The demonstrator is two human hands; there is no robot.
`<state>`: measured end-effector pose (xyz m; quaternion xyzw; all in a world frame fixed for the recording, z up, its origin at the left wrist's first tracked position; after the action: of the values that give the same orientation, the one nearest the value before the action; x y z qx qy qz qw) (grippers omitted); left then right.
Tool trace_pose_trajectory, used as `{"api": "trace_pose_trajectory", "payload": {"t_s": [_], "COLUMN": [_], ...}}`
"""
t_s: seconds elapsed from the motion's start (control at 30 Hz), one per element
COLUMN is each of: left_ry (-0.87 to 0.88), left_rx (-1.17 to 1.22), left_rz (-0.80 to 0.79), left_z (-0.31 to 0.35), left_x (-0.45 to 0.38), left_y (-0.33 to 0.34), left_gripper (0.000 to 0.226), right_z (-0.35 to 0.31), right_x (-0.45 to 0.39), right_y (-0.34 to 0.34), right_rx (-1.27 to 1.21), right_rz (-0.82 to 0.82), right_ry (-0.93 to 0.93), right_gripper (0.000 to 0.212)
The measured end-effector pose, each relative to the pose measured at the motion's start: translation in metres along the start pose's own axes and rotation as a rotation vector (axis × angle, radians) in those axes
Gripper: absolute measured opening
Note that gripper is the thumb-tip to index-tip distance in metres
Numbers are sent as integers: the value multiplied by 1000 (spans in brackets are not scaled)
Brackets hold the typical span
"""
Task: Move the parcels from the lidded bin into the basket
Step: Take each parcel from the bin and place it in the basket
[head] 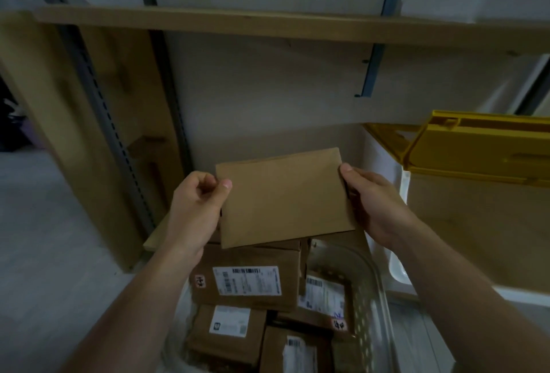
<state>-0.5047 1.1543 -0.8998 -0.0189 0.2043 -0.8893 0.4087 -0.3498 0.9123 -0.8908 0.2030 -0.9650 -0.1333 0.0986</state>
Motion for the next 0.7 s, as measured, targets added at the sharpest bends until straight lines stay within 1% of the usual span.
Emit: {"api": "trace_pose_trajectory", "payload": {"t_s": [0.07, 0.17, 0.27, 0.33, 0.4, 0.47, 0.5, 0.53, 0.57, 0.63, 0.7], "left_ry": [45, 83, 72, 47, 23, 42, 51, 52, 46, 43, 42], "left_rx": [-52, -123, -22, 107, 241, 322, 368, 428, 498, 588, 622], "left_rz": [-19, -114, -178, -214, -258, -326, -365, -404, -443, -497, -511], "left_z": [4, 11, 16, 18, 20, 24, 24, 25, 26, 29, 30], "left_x": [1, 6, 10, 12, 13, 15, 16, 18, 21, 25, 27], "left_y": [3, 18, 36, 46, 54, 62, 66, 69, 71, 74, 73], "left_gripper": [19, 38, 47, 47, 50, 69, 82, 90, 90, 79, 72], "right_z": [-4, -4, 3, 8, 15, 17, 16, 15, 14, 16, 18], "right_x": [-1, -1, 4, 9, 10, 8, 7, 6, 6, 5, 3], "right_y": [5, 17, 38, 54, 68, 78, 81, 85, 88, 93, 96], "right_rx": [-38, -78, -132, -161, -147, -94, -66, -34, -6, 11, 9], "right_rz": [-19, -130, -338, -472, -570, -616, -619, -619, -628, -648, -660], "right_ry": [-22, -1, 82, 83, 48, -40, -86, -127, -159, -174, -166], "right_gripper": [31, 41, 60, 64, 59, 40, 39, 42, 48, 61, 65]}}
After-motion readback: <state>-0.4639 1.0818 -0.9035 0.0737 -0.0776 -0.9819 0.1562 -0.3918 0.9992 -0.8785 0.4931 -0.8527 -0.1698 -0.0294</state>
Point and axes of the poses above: each hand's wrist, its own x-axis away from the middle knuckle, its own y-axis out of the palm, z = x × y, the point moved 8 cm from there along -x, towards the middle knuckle, and after that the axes turned 14 degrees about -x, right-handed, at the moved point
